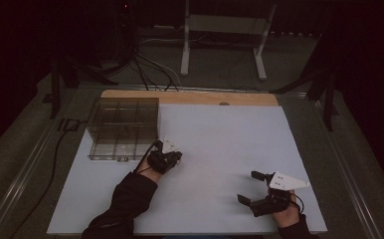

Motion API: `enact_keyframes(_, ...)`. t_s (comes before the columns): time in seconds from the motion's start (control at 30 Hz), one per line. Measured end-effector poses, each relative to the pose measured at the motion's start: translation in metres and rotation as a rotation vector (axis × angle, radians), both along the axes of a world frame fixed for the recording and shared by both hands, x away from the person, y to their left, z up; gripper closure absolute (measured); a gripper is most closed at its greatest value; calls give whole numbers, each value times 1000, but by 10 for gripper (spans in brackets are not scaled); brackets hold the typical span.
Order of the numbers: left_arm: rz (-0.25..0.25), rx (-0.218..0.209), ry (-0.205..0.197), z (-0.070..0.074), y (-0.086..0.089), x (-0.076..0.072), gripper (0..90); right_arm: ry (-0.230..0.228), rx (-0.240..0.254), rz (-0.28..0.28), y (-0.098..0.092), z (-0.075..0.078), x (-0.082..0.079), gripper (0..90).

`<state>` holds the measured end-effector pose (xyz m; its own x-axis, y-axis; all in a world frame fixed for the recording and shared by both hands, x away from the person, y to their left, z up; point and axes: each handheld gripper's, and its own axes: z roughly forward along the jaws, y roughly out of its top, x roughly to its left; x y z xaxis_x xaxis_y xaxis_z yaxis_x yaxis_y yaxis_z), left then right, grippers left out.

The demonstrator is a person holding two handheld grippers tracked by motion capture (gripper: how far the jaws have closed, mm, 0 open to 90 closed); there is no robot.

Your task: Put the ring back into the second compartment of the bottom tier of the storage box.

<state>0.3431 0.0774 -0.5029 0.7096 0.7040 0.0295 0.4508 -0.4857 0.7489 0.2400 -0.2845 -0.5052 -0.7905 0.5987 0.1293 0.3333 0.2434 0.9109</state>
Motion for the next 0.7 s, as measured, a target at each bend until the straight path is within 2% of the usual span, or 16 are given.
enact_keyframes(0.23, -8, -5, -7, 6, 2, -2, 900, 0, -2, 0, 0, 0, 0, 0)
enact_keyframes(0.7, -19, -33, 8, 10, 5, -2, 900, 1, 9, 3, 0, 0, 0, 0)
